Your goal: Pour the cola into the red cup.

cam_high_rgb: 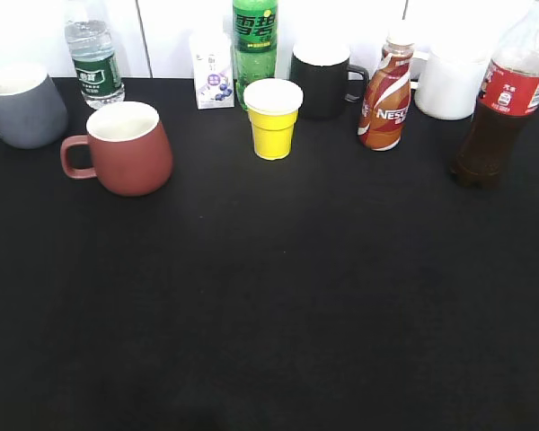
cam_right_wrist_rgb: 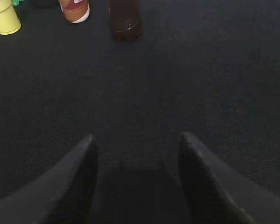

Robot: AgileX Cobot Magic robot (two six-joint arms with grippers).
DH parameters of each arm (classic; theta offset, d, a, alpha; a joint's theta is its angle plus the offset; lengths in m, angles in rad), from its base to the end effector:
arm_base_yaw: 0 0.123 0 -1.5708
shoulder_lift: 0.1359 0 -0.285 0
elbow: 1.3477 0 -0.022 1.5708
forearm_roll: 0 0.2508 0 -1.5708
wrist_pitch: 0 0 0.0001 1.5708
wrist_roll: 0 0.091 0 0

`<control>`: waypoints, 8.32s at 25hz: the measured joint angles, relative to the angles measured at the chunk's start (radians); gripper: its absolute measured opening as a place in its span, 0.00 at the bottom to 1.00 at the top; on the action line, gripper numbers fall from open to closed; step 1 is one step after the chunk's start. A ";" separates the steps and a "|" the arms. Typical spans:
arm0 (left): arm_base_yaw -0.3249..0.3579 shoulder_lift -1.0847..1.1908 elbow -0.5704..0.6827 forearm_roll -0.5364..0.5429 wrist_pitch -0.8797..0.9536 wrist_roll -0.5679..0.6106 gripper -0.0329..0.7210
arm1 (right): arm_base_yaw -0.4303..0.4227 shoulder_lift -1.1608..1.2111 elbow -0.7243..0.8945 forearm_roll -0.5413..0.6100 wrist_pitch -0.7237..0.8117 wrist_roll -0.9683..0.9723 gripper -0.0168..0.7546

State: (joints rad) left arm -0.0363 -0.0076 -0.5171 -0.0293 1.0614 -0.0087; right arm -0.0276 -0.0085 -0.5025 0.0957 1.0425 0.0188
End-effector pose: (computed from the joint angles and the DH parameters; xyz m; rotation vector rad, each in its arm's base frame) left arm -0.0082 -0.0020 0.2819 0.0297 2.0203 -0.0634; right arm -0.0057 0.0077 0.2797 0.0427 2.0127 0.1083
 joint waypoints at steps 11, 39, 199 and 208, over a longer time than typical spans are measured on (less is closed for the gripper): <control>-0.007 0.723 -0.084 -0.146 -0.907 0.186 0.66 | 0.000 0.000 0.000 -0.001 0.000 0.000 0.57; -0.201 1.967 -0.023 -0.087 -2.159 -0.010 0.66 | 0.000 0.000 0.000 -0.001 0.000 0.000 0.57; -0.663 1.805 -0.416 0.610 -1.953 -0.390 0.20 | 0.088 1.375 -0.248 -1.031 -1.886 -0.889 0.66; -0.657 1.805 -0.416 0.509 -1.971 -0.394 0.20 | 0.088 1.375 -0.248 -1.030 -1.940 -0.196 0.66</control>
State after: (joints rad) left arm -0.6928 1.7976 -0.9335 0.4794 -0.9091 -0.4025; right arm 0.0602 1.3669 -0.7504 -0.9344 -0.8979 -0.1770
